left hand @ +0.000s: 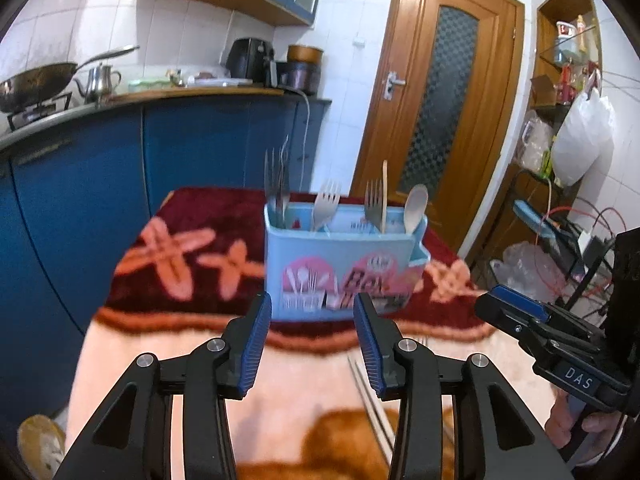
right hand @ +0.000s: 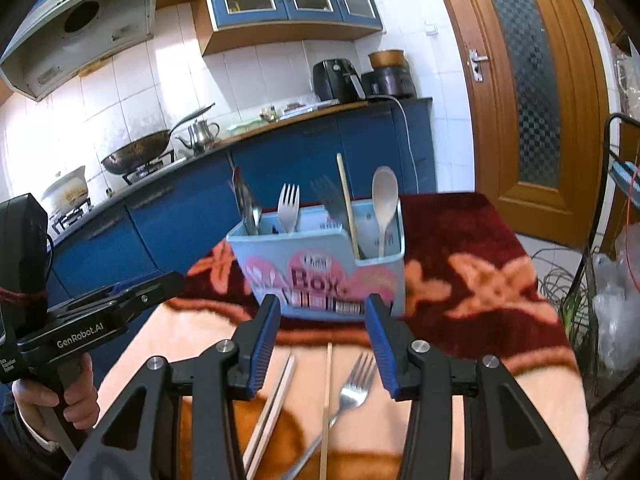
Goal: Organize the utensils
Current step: 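Move both tools back down to the utensils on the blanket, then grasp a white chopstick with the left tool while the right tool grasps a wooden chopstick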
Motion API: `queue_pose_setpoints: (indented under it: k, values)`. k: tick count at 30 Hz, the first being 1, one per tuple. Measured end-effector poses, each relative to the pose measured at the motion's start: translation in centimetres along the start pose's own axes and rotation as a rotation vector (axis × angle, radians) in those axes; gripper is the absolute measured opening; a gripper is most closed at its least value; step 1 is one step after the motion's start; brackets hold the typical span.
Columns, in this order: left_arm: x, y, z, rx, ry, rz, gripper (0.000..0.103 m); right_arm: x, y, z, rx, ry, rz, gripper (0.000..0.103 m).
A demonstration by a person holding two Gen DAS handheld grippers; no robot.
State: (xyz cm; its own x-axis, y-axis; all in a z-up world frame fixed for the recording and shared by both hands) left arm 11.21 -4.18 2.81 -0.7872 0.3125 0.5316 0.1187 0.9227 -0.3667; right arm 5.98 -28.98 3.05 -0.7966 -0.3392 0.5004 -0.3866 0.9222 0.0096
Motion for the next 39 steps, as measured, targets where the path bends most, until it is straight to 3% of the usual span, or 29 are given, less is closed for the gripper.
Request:
queue_pose_setpoints:
  k: [8,16,23,39]
  values:
    - [-0.7,1.6,2.8,0.026,0.071,-0.041,0.044,-2.0,0.6,3.9,-0.012,0.105,-0.016,0.046]
    - [-1.7,3.5,4.8,0.068,0.127,-0.09,0.044,-3.7,1.7,6.2,0.023,0.19,-0.041,0.03]
    - [-2.5,4.1,5.7,0.081,0.167,-0.098,0.045,-5.3,2.2,7.6,0.045,0.273,-0.033,0.021]
    - [-3.6,2.5,7.2,0.069,0.246,-0.068,0.045,-7.8,2.4,7.0,0.096,0.34,-0.03,0.019]
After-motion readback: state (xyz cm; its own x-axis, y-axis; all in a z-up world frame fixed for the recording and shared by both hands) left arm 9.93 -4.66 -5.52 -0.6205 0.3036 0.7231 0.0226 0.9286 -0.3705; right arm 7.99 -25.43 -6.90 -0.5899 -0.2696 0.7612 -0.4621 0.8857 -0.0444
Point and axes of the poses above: each gripper's, at about its wrist camera, not at the fingertips, and x roughly against the way its jaws point, y to its left, z to its underside, the point moved 7 cm from there along -x, roughly the way its jaws point, and after that the axes turned 14 degrees about x, right-handed, at the moved point
